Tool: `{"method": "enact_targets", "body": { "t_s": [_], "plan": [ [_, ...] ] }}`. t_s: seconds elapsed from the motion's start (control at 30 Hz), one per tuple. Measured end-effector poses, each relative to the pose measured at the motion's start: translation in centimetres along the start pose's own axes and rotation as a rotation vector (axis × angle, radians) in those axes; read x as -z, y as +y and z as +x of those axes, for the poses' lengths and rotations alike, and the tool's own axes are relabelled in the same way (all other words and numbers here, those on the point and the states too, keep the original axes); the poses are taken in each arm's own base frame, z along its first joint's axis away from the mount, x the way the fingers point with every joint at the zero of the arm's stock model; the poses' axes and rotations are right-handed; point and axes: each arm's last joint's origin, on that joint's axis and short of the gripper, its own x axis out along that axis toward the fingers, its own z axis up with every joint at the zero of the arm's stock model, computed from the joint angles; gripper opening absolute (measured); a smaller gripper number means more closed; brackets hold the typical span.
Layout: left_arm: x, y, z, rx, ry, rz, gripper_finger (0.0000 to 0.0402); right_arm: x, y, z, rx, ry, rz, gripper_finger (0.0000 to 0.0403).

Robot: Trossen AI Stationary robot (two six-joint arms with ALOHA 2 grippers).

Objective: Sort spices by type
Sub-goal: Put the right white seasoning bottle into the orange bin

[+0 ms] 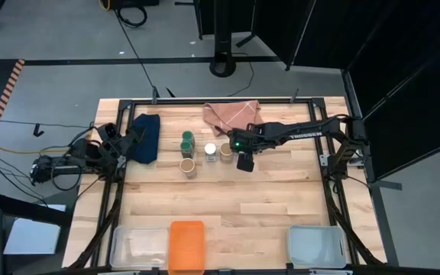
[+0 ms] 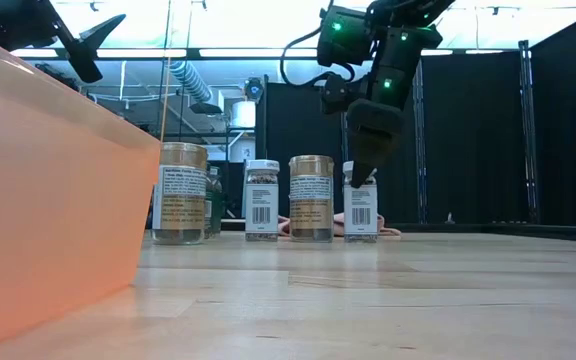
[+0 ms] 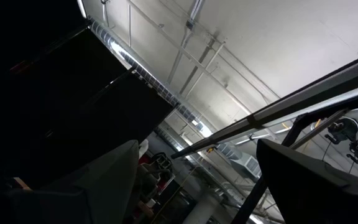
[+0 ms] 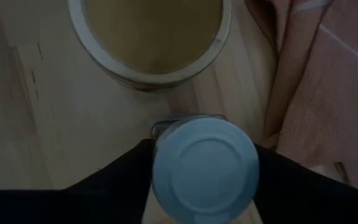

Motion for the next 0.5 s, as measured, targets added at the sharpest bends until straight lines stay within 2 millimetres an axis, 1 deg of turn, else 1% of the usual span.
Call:
{"method": "enact_targets", "body": {
  "t_s": [0.03,0.07,0.37,0.5],
  "plan": [
    [0.00,0.00,0.00,0.000,0.000,0.000,0.0332,-0.03,-0.03,-0.07,-0.003,-0.003,0.001,0.0216],
    [0.00,0.00,0.00,0.000,0.000,0.000,0.0332,-0.02,-0.06,-0.07,0.002,-0.001,-0.001,0.0208],
    [0.02,0.02,0.00,-0.002,0.002,0.001,0.0332,0.11,-0.19,-0.09,0.000,0.013,-0.001,0.0208],
    [0.02,0.02,0.00,-0.002,0.002,0.000,0.0332,0.32,-0.17,-0.58,-0.006,0.020,0.020,0.0208]
  ]
}}
